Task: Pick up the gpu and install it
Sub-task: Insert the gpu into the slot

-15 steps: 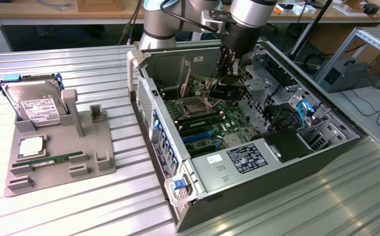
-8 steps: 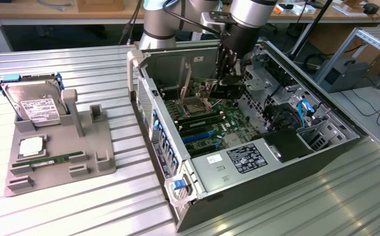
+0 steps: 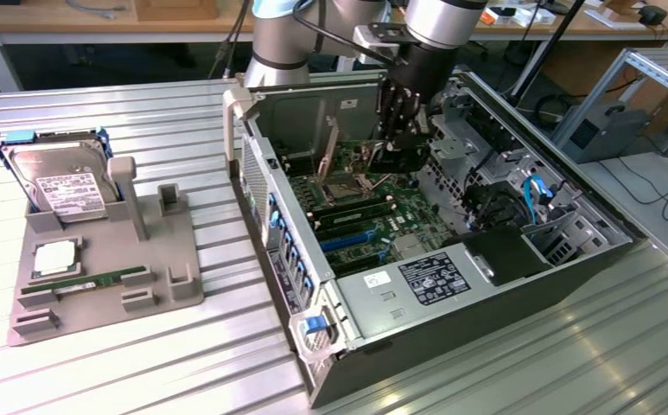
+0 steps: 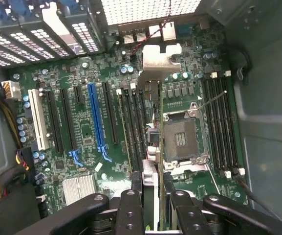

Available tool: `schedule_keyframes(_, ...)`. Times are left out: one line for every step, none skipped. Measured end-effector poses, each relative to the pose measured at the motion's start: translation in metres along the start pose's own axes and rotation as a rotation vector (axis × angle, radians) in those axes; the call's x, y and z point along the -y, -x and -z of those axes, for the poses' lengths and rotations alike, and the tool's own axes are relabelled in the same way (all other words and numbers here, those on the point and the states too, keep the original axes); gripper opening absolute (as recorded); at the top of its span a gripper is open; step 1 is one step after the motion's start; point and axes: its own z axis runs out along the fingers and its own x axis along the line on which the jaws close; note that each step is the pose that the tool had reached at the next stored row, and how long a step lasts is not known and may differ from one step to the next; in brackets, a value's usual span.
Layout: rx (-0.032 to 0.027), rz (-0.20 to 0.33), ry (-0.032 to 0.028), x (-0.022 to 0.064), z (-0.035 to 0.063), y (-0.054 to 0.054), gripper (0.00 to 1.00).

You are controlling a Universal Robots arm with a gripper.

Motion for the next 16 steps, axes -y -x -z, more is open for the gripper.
schedule_keyframes(-0.0005, 0.012, 0.0003, 0.0000, 0.0000, 0.0000, 0.27)
schedule_keyframes(-0.0008, 0.019, 0.0005, 0.0000, 0.0000, 0.0000, 0.27)
schedule_keyframes(-0.0015, 0.036, 0.0008, 0.0000, 0.0000, 0.0000, 0.27)
schedule_keyframes(-0.0025, 0.058, 0.0013, 0.0000, 0.0000, 0.0000, 0.27)
schedule_keyframes(-0.0034, 0.078, 0.0019, 0.0000, 0.0000, 0.0000, 0.27)
schedule_keyframes(-0.0040, 0.091, 0.0022, 0.0000, 0.0000, 0.0000, 0.27)
schedule_keyframes(-0.0046, 0.106, 0.0025, 0.0000, -0.0001, 0.0000, 0.27)
schedule_keyframes(-0.0055, 0.127, 0.0030, 0.0000, -0.0001, 0.0000, 0.27)
schedule_keyframes(-0.0059, 0.138, 0.0033, 0.0000, -0.0001, 0.0000, 0.27)
schedule_keyframes(-0.0064, 0.148, 0.0035, 0.0000, -0.0001, 0.0000, 0.27)
schedule_keyframes(-0.0076, 0.178, 0.0042, 0.0000, -0.0002, 0.0000, 0.27)
schedule_keyframes(-0.0084, 0.194, 0.0046, 0.0000, -0.0002, 0.0000, 0.27)
schedule_keyframes(-0.0089, 0.208, 0.0050, 0.0000, -0.0002, 0.0000, 0.27)
schedule_keyframes(-0.0093, 0.217, 0.0052, 0.0000, -0.0002, 0.0000, 0.27)
schedule_keyframes(-0.0094, 0.219, 0.0052, 0.0000, -0.0002, 0.0000, 0.27)
schedule_keyframes(-0.0095, 0.219, 0.0052, 0.0000, -0.0002, 0.0000, 0.27)
